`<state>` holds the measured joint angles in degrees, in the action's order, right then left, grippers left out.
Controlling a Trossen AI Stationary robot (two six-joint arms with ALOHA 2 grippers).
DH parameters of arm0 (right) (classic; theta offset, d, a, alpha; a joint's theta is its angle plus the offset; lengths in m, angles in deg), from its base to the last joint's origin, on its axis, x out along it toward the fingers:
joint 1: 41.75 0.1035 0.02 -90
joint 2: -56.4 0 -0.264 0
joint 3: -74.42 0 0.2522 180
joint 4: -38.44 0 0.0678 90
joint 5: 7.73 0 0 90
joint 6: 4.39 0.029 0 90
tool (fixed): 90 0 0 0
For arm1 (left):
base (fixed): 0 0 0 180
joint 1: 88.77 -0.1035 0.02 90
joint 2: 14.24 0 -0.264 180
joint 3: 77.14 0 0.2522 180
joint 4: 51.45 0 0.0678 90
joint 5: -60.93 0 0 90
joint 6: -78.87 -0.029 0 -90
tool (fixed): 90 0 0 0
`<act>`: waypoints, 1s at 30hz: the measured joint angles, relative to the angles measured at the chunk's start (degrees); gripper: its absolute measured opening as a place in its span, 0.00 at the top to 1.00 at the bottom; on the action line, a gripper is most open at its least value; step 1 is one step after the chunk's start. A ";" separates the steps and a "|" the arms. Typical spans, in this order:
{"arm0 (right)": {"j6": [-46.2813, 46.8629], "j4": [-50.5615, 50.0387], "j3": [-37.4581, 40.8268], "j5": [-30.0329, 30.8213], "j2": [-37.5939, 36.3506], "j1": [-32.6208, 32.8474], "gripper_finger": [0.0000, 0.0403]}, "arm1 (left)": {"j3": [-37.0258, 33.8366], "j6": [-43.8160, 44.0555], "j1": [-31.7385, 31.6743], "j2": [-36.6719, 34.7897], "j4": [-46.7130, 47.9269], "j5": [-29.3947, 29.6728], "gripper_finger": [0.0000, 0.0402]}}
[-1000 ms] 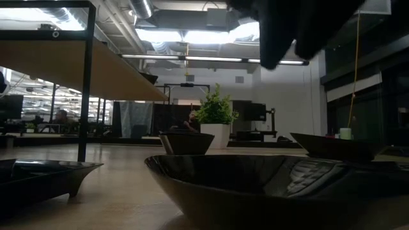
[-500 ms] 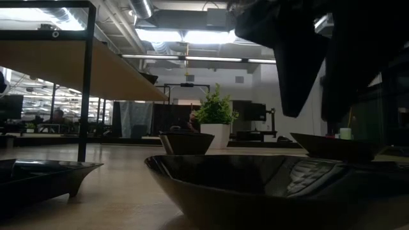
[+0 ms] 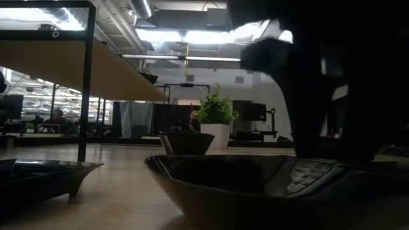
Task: Pick & Place Mini shaped plates
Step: Stack the black square plate on top of the black square plate on the shelf
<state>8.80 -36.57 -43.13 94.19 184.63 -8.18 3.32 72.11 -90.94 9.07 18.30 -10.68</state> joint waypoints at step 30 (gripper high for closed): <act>-2.39 -2.29 -0.37 5.10 -0.21 -1.08 0.98 | -0.02 0.00 0.02 0.00 0.00 0.00 0.99</act>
<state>6.41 -38.86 -43.50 99.29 184.42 -9.27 3.30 72.11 -90.92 9.07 18.30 -10.68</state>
